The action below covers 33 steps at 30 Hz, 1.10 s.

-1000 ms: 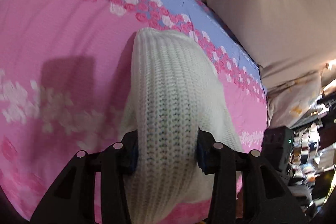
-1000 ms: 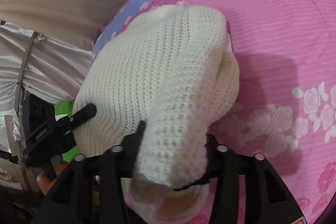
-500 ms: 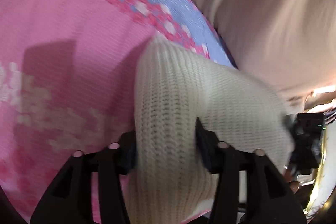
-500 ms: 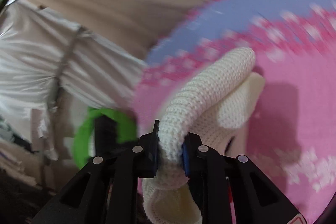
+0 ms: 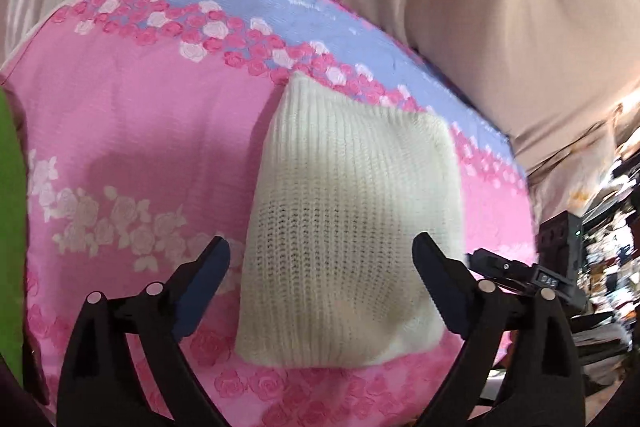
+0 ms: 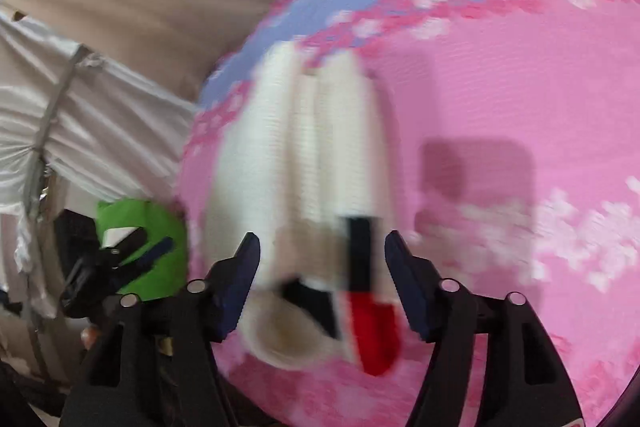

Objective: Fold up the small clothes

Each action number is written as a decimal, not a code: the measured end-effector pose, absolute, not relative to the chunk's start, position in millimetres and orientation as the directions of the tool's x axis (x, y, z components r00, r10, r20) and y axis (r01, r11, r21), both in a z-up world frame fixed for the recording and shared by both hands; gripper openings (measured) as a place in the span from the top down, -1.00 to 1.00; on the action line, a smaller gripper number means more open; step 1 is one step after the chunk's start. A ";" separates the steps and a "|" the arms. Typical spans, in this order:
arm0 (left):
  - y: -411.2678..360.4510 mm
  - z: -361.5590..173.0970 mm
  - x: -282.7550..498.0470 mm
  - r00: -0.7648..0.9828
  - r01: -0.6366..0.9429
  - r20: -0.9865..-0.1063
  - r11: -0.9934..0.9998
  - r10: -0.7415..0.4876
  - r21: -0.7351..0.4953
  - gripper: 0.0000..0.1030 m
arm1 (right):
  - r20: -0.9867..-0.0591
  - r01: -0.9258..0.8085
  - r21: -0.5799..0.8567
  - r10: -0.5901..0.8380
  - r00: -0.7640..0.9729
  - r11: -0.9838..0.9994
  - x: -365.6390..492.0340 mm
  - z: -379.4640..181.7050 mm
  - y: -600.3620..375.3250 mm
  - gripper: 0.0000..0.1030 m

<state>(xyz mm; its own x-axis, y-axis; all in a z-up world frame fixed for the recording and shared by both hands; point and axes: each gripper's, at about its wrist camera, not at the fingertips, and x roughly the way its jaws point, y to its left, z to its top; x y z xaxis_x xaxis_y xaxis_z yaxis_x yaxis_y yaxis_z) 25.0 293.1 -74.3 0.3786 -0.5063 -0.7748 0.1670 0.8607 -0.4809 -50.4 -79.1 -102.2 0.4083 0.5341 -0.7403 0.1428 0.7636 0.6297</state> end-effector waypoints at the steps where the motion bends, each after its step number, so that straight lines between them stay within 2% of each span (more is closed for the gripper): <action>1: 291.5 -85.1 29.4 0.369 0.139 -0.789 0.868 -0.492 -0.477 -0.75 | -0.744 0.154 0.631 0.538 0.397 0.760 -45.0 -108.1 -77.1 -0.26; 3: 292.9 -103.4 37.8 0.345 0.082 -0.789 0.854 -0.508 -0.514 -0.75 | -0.742 0.153 0.639 0.552 0.380 0.754 -34.2 -119.9 -67.7 -0.32; 5: 295.8 -126.8 46.5 0.312 0.000 -0.784 0.825 -0.537 -0.565 -0.75 | -0.765 0.136 0.613 0.542 0.348 0.779 -17.3 -131.6 -46.4 -0.61; 6: 296.1 -137.8 49.3 0.296 -0.037 -0.785 0.815 -0.544 -0.579 -0.75 | -0.775 0.130 0.602 0.536 0.334 0.788 -15.1 -138.6 -39.5 -0.63; 7: 295.5 -148.3 52.2 0.278 -0.063 -0.780 0.799 -0.561 -0.598 -0.65 | -0.784 0.130 0.593 0.532 0.321 0.795 -9.6 -144.0 -32.9 -0.62; 8: 293.6 -155.0 54.9 0.274 -0.082 -0.769 0.783 -0.577 -0.617 -0.54 | -0.781 0.121 0.597 0.539 0.315 0.793 -2.9 -146.3 -26.5 -0.28; 10: 286.0 -140.2 56.4 0.286 -0.039 -0.743 0.767 -0.605 -0.640 0.11 | -0.775 0.093 0.596 0.542 0.325 0.797 2.9 -130.1 -24.1 0.33; 11: 280.7 -121.1 55.0 0.307 -0.006 -0.734 0.770 -0.605 -0.638 0.23 | -0.758 0.048 0.592 0.535 0.374 0.805 2.6 -103.9 -25.9 0.53; 13: 271.3 -86.5 49.9 0.342 0.082 -0.692 0.754 -0.636 -0.652 0.25 | -0.707 -0.032 0.577 0.519 0.480 0.816 -6.9 -50.5 -35.9 0.58; 16: 252.7 -45.8 42.3 0.363 0.182 -0.634 0.720 -0.683 -0.670 0.23 | -0.662 -0.088 0.530 0.476 0.578 0.843 -23.9 -0.2 -58.7 0.58; 18: 232.3 -44.0 44.9 0.357 0.203 -0.657 0.741 -0.665 -0.640 0.13 | -0.684 -0.037 0.522 0.444 0.579 0.852 -31.2 -9.6 -87.9 0.54; 19: 221.3 -50.4 46.7 0.361 0.211 -0.690 0.775 -0.628 -0.595 0.00 | -0.720 0.003 0.489 0.401 0.566 0.872 -29.4 -25.8 -98.5 0.46; 20: 204.8 -67.9 50.0 0.355 0.204 -0.754 0.834 -0.552 -0.514 -0.03 | -0.772 0.062 0.419 0.319 0.550 0.906 -25.6 -48.0 -107.8 0.36; 22: 194.2 -92.0 50.6 0.308 0.159 -0.826 0.882 -0.472 -0.445 0.02 | -0.907 0.255 0.216 0.097 0.410 0.943 -25.8 -100.1 -132.4 0.32; 23: 192.6 -98.1 47.8 0.285 0.137 -0.829 0.876 -0.481 -0.462 0.01 | -0.914 0.286 0.235 0.111 0.390 0.929 -29.1 -104.9 -136.0 0.50; 25: 195.4 -91.6 38.1 0.324 0.139 -0.813 0.874 -0.484 -0.465 -0.08 | -0.813 0.283 0.480 0.299 0.501 0.830 -58.2 -89.6 -145.4 0.51; 26: 195.4 -85.2 31.7 0.353 0.152 -0.820 0.892 -0.450 -0.425 -0.21 | -0.792 0.268 0.506 0.318 0.521 0.820 -63.5 -82.2 -142.0 0.36; 27: 194.4 -79.5 27.2 0.377 0.164 -0.824 0.906 -0.423 -0.391 -0.26 | -0.767 0.233 0.528 0.341 0.543 0.817 -68.4 -70.1 -132.3 0.20; 28: 193.6 -74.8 23.2 0.397 0.173 -0.823 0.914 -0.406 -0.367 -0.33 | -0.756 0.212 0.535 0.352 0.552 0.818 -65.6 -62.6 -125.3 -0.22; 29: 191.7 -70.7 20.7 0.413 0.181 -0.826 0.923 -0.384 -0.339 -0.41 | -0.748 0.183 0.537 0.365 0.555 0.823 -60.3 -59.4 -113.7 -0.43; 32: 183.7 -68.5 17.5 0.411 0.192 -0.844 0.938 -0.344 -0.288 -0.43 | -0.792 0.133 0.476 0.358 0.495 0.869 -34.1 -74.3 -84.8 -0.44; 33: 180.6 -67.3 18.2 0.408 0.195 -0.848 0.939 -0.340 -0.283 -0.43 | -0.823 0.122 0.434 0.337 0.458 0.893 -26.9 -87.8 -76.1 -0.37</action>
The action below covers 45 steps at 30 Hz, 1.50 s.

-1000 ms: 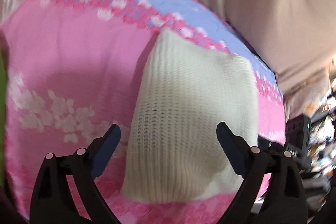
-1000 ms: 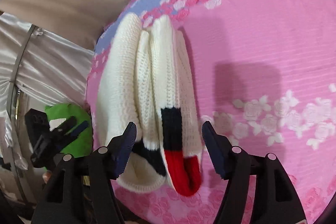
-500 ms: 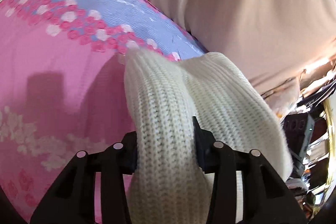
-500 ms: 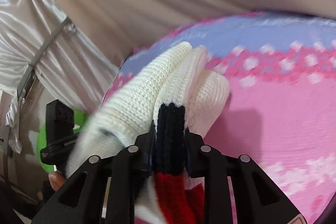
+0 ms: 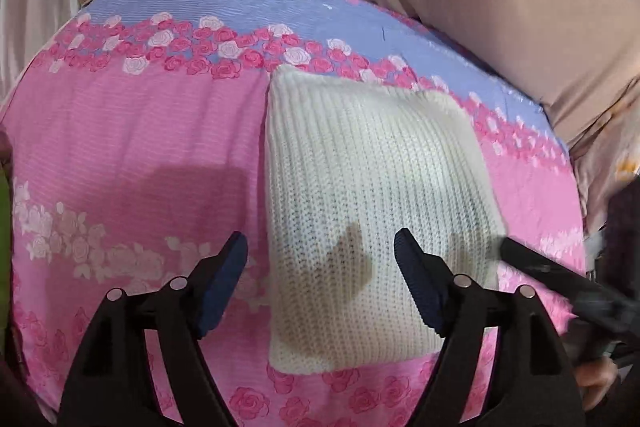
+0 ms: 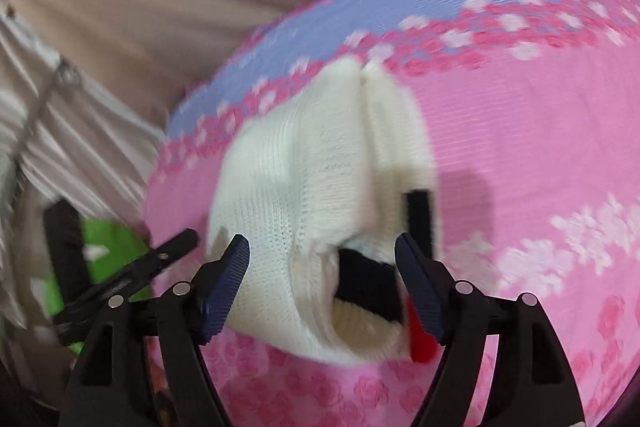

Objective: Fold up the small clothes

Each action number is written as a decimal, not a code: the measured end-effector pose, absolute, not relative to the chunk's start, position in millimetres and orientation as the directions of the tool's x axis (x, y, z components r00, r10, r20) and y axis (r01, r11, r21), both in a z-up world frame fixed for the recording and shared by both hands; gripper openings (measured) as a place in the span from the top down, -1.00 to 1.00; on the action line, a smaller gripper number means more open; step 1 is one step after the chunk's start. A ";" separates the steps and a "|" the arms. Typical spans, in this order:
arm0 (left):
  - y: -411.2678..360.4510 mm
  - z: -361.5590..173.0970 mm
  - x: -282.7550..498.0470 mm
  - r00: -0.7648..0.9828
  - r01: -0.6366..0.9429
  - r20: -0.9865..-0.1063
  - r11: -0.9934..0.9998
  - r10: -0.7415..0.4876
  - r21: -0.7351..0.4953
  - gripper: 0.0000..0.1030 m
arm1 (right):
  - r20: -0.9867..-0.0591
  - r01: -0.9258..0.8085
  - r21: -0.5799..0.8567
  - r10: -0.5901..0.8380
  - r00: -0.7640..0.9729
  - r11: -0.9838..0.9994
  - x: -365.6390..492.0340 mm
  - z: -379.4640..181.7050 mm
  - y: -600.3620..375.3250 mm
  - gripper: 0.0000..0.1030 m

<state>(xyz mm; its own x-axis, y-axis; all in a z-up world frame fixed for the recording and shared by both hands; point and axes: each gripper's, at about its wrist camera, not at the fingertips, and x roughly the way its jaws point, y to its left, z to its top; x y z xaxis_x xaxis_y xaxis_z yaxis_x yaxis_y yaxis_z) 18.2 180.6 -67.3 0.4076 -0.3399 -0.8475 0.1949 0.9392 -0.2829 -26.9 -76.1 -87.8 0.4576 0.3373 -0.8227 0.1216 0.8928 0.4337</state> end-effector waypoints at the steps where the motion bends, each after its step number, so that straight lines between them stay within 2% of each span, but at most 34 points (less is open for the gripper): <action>1: 177.3 -67.3 16.0 0.406 0.198 -0.852 0.942 -0.332 -0.272 -0.43 | -0.846 0.115 0.404 0.322 0.425 0.908 -23.2 -97.2 -69.0 0.28; 2: 175.8 -65.8 13.5 0.407 0.199 -0.856 0.945 -0.319 -0.258 -0.43 | -0.866 0.120 0.380 0.307 0.394 0.917 -15.4 -99.6 -63.9 0.80; 4: 174.2 -61.4 9.8 0.421 0.213 -0.851 0.946 -0.314 -0.243 -0.43 | -0.805 0.097 0.422 0.323 0.497 0.902 -26.1 -67.4 -63.9 0.82; 5: 175.0 -61.0 6.4 0.433 0.216 -0.850 0.950 -0.299 -0.225 -0.43 | -0.780 0.063 0.387 0.290 0.554 0.920 -37.7 -43.3 -60.9 0.83; 7: 173.7 -71.1 4.6 0.416 0.221 -0.868 0.956 -0.270 -0.192 -0.43 | -0.777 0.060 0.354 0.258 0.574 0.933 -49.8 -36.4 -61.3 0.83; 8: 172.4 -79.3 5.3 0.400 0.219 -0.880 0.959 -0.256 -0.179 -0.43 | -0.796 0.082 0.350 0.250 0.551 0.933 -50.6 -48.2 -63.6 0.82; 10: 171.3 -98.2 7.3 0.359 0.202 -0.906 0.966 -0.225 -0.160 -0.43 | -0.880 0.143 0.303 0.219 0.421 0.942 -42.8 -107.8 -70.1 0.79; 11: 172.3 -108.5 8.6 0.334 0.190 -0.917 0.969 -0.218 -0.161 -0.43 | -0.876 0.155 0.350 0.263 0.405 0.924 -43.1 -132.3 -76.3 0.84; 12: 174.1 -112.3 8.6 0.321 0.179 -0.923 0.971 -0.213 -0.161 -0.43 | -0.857 0.174 0.381 0.276 0.434 0.908 -46.2 -129.4 -80.4 0.84; 16: 178.3 -105.8 2.5 0.342 0.175 -0.916 0.972 -0.208 -0.155 -0.43 | -0.819 0.217 0.388 0.227 0.526 0.896 -59.8 -76.4 -80.0 0.64; 18: 175.7 -98.4 -0.5 0.364 0.188 -0.911 0.973 -0.195 -0.133 -0.43 | -0.813 0.188 0.288 0.136 0.566 0.939 -66.5 -53.9 -65.3 0.64; 20: 171.3 -91.6 -2.4 0.383 0.201 -0.905 0.973 -0.184 -0.112 -0.43 | -0.839 0.155 0.205 0.091 0.537 0.966 -63.0 -61.6 -48.6 0.63; 23: 162.9 -84.0 -4.2 0.412 0.216 -0.896 0.973 -0.167 -0.083 -0.43 | -0.908 0.156 0.125 0.050 0.417 0.980 -48.2 -111.9 -40.1 0.63; 25: 158.5 -79.0 -5.0 0.424 0.227 -0.891 0.972 -0.160 -0.066 -0.43 | -0.913 0.201 0.144 0.051 0.405 0.969 -49.0 -116.8 -41.5 0.64; 29: 151.3 -67.0 -14.6 0.488 0.235 -0.863 0.972 -0.128 -0.011 -0.63 | -0.860 0.219 0.149 0.017 0.510 0.964 -64.2 -68.3 -32.1 0.58; 30: 149.6 -65.7 -15.9 0.499 0.234 -0.858 0.972 -0.124 -0.005 -0.63 | -0.851 0.223 0.142 0.004 0.526 0.964 -66.4 -62.1 -28.8 0.52; 32: 145.4 -64.0 -20.3 0.516 0.235 -0.849 0.972 -0.115 0.012 -0.65 | -0.833 0.242 0.137 -0.021 0.553 0.961 -74.8 -52.3 -25.2 0.22; 34: 141.7 -62.7 -24.9 0.530 0.240 -0.841 0.970 -0.109 0.026 -0.65 | -0.819 0.268 0.140 -0.040 0.573 0.953 -85.4 -48.6 -21.8 0.11; 45: 134.2 -61.1 -42.5 0.555 0.241 -0.827 0.969 -0.095 0.050 -0.65 | -0.819 0.275 0.091 -0.085 0.567 0.957 -107.8 -48.7 -3.8 0.04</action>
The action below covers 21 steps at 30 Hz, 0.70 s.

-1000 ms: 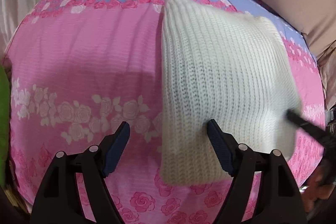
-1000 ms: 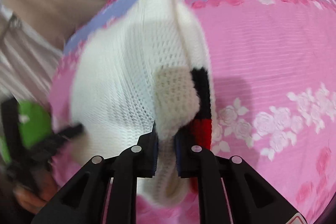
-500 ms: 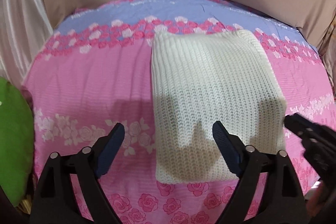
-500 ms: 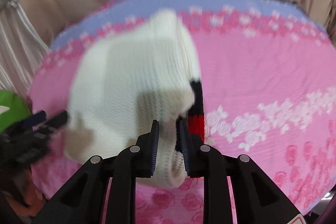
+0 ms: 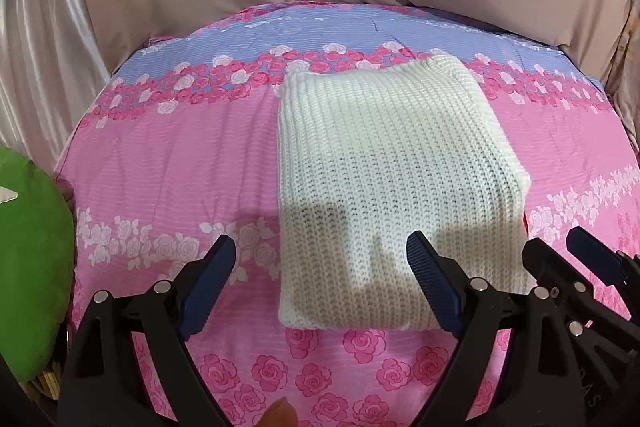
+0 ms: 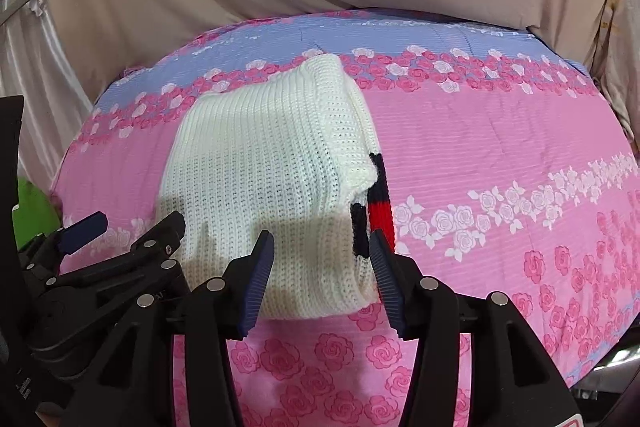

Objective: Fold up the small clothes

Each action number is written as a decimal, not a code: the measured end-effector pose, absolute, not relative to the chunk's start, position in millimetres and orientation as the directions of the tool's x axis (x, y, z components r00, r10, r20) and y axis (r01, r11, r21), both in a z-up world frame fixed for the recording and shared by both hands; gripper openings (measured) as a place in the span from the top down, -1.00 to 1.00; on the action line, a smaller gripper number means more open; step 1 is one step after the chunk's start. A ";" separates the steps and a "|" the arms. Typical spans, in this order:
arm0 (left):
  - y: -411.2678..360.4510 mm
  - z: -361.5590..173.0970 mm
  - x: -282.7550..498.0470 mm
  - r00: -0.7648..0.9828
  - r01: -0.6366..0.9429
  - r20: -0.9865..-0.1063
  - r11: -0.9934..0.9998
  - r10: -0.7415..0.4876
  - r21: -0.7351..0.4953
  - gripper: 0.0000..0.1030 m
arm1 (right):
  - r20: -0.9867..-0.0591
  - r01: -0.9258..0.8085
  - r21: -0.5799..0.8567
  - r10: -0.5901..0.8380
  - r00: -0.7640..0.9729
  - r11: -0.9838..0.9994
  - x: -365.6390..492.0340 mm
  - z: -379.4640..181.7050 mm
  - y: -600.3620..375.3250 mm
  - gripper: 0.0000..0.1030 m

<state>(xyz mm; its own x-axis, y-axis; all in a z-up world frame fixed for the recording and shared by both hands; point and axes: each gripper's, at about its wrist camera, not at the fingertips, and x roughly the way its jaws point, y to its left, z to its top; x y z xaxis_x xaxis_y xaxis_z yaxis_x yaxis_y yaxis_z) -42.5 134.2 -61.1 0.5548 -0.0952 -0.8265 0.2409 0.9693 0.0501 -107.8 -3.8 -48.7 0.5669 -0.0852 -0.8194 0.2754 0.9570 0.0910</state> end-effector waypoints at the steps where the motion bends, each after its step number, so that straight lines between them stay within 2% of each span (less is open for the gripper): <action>1: 133.8 -61.2 -43.8 0.557 0.239 -0.825 0.969 -0.089 0.057 -0.65 | -0.820 0.276 0.089 -0.087 0.566 0.957 -108.5 -49.2 -2.9 0.04; 18: 132.7 -63.6 -48.3 0.549 0.224 -0.833 0.973 -0.074 0.062 -0.64 | -0.830 0.266 0.079 -0.085 0.552 0.961 -113.6 -53.4 -3.0 0.04; 21: 134.4 -63.6 -47.9 0.556 0.201 -0.829 0.977 -0.050 0.076 -0.78 | -0.830 0.264 0.086 -0.077 0.553 0.961 -114.0 -53.4 -4.8 0.04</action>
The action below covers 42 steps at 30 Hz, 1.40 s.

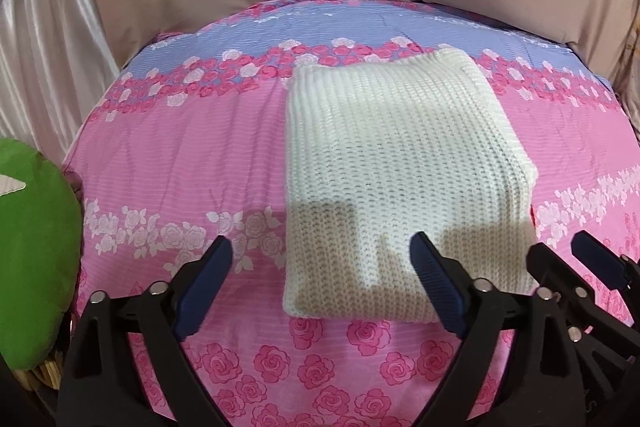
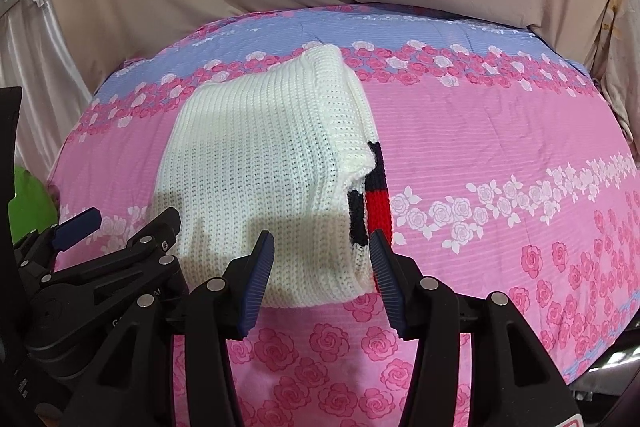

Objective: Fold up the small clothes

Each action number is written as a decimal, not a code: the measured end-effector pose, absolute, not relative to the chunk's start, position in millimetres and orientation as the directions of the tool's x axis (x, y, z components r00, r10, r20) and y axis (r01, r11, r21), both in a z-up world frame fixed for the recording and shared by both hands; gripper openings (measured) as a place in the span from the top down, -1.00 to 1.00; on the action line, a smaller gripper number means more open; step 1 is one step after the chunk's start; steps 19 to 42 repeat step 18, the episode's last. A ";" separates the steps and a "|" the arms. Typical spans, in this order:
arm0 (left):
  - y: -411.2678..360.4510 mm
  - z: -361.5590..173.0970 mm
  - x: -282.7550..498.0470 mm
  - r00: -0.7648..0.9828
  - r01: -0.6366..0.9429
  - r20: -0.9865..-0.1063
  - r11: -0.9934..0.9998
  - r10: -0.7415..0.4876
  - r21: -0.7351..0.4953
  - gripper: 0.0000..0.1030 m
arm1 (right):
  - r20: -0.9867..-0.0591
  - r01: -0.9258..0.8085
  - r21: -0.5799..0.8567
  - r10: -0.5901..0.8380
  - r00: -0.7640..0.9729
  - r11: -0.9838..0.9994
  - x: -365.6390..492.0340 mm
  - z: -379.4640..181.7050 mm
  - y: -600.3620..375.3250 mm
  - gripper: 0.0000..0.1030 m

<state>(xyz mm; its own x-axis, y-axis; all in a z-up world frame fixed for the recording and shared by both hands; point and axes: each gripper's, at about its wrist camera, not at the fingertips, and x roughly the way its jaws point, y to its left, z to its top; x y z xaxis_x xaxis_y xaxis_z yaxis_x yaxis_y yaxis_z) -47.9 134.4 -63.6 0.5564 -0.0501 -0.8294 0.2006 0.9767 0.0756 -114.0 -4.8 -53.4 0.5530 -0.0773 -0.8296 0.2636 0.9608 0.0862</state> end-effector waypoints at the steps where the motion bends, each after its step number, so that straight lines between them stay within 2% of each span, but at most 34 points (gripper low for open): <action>1: 135.2 -63.2 -48.0 0.562 0.191 -0.826 0.978 -0.042 0.081 -0.83 | -0.829 0.262 0.088 -0.075 0.554 0.961 -114.1 -53.4 -5.3 0.04; 6: 134.8 -62.0 -50.4 0.590 0.173 -0.807 0.978 -0.005 0.120 -0.88 | -0.833 0.258 0.084 -0.074 0.549 0.963 -113.5 -54.5 -4.7 0.04; 18: 136.1 -64.2 -48.2 0.575 0.176 -0.818 0.979 -0.017 0.104 -0.81 | -0.835 0.256 0.075 -0.080 0.544 0.964 -112.5 -55.0 -4.2 0.04; 42: 136.1 -64.2 -48.2 0.575 0.176 -0.818 0.979 -0.017 0.104 -0.81 | -0.835 0.256 0.075 -0.080 0.544 0.964 -112.5 -55.0 -4.2 0.04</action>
